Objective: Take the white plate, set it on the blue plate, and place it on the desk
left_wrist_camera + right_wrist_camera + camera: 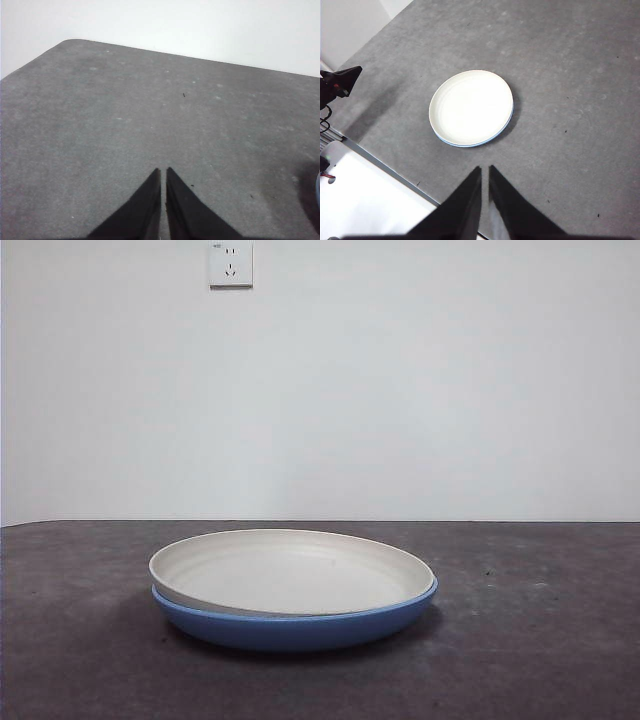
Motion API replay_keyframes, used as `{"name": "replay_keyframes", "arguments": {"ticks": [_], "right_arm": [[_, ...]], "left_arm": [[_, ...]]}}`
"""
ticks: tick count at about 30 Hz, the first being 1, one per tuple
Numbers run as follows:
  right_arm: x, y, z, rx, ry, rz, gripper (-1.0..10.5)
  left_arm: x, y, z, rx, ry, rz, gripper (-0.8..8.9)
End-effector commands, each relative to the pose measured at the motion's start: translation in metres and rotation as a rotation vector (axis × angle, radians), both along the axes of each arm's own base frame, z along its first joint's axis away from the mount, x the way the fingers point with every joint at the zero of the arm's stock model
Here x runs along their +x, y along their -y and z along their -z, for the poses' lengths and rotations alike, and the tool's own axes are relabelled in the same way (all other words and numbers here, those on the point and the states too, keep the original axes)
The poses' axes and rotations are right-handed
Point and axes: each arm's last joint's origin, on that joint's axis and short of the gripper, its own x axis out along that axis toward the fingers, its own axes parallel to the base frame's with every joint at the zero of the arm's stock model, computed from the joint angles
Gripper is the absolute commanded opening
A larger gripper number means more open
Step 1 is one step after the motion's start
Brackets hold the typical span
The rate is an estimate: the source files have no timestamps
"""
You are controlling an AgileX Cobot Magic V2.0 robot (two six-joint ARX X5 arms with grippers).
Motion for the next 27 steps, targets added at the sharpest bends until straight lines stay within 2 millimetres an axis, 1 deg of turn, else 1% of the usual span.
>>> {"name": "replay_keyframes", "arguments": {"ticks": [1,27], "right_arm": [[-0.0019,0.002,0.0012,-0.027,-0.027,-0.007,0.2],[-0.0027,0.0032,0.0016,-0.031,-0.023,0.009,0.2]], "left_arm": [[0.0008,-0.0004,0.0076,0.009,-0.026,-0.008,0.19],[0.0008,-0.0004,0.0076,0.009,-0.027,-0.007,0.19]]}}
